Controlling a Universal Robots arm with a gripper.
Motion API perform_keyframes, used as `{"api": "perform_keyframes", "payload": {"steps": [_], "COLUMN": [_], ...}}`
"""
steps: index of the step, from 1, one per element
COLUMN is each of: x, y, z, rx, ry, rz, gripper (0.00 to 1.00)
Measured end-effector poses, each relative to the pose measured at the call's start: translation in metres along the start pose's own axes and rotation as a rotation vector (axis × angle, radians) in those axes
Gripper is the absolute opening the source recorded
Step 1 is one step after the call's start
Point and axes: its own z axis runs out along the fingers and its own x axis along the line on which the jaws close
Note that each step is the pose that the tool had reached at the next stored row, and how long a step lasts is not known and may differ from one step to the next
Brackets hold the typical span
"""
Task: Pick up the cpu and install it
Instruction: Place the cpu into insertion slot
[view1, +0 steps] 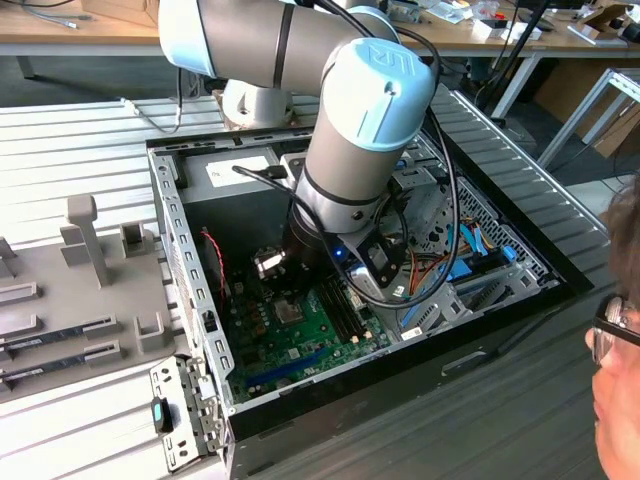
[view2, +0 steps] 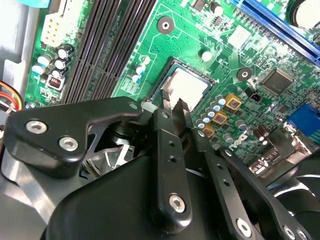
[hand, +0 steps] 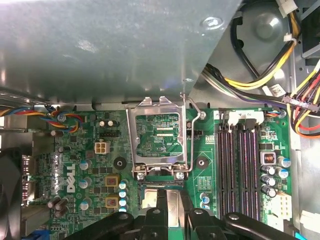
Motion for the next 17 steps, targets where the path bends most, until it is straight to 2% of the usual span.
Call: {"api": "perform_keyframes", "payload": {"steps": [3,7,8,10,12,13,15,17], "x": [0.0006,0.0006,0.0006,0.0006,0.0006,0.0006,0.0014,0.0060], "y": [0.0041,0.0037,0.0037,0.0037,0.0036,0.0033,-0.0004,-0.0007], "z": [0.0002,0.0002,0.0003,0.0003,0.0002,0.0010,0.0041,0.0054], "rx": [0.0000,0.0001,0.0001,0.0000,0.0001,0.0000,0.0002,0.0003], "ry": [0.0000,0.0001,0.0001,0.0000,0.0001,0.0000,0.0001,-0.0003], "rz": [0.000,0.000,0.000,0.000,0.000,0.000,0.000,0.000], "gripper": [0.24,0.24,0.25,0.37,0.37,0.44,0.44,0.44]}}
